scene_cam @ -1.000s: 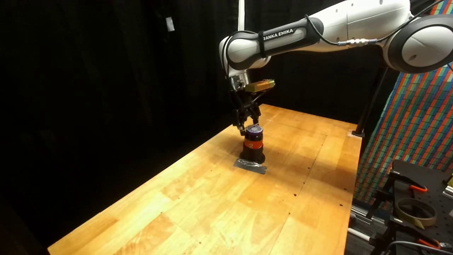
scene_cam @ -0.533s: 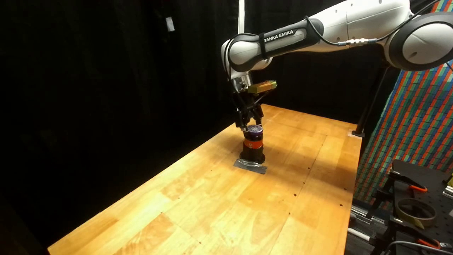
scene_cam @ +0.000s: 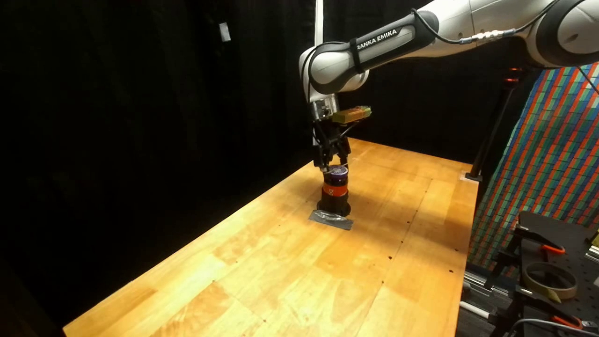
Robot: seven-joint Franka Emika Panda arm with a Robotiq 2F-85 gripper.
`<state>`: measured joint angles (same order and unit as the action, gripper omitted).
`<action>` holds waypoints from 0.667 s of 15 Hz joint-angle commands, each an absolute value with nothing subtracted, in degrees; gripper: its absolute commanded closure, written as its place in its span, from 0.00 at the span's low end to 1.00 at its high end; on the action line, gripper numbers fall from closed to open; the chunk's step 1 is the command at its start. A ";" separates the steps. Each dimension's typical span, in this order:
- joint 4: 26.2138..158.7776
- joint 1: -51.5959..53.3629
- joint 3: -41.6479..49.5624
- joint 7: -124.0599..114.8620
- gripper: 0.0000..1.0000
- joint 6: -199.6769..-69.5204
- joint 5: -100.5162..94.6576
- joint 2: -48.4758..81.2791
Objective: Put the elastic rubber on the object
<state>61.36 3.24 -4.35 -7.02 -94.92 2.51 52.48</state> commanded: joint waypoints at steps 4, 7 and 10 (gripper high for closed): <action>82.79 3.65 -3.34 -6.19 0.00 -113.40 2.85 43.00; 90.30 3.74 -3.48 -5.75 0.00 -120.45 2.73 38.64; 97.82 3.37 -3.88 -4.82 0.00 -125.85 3.09 33.71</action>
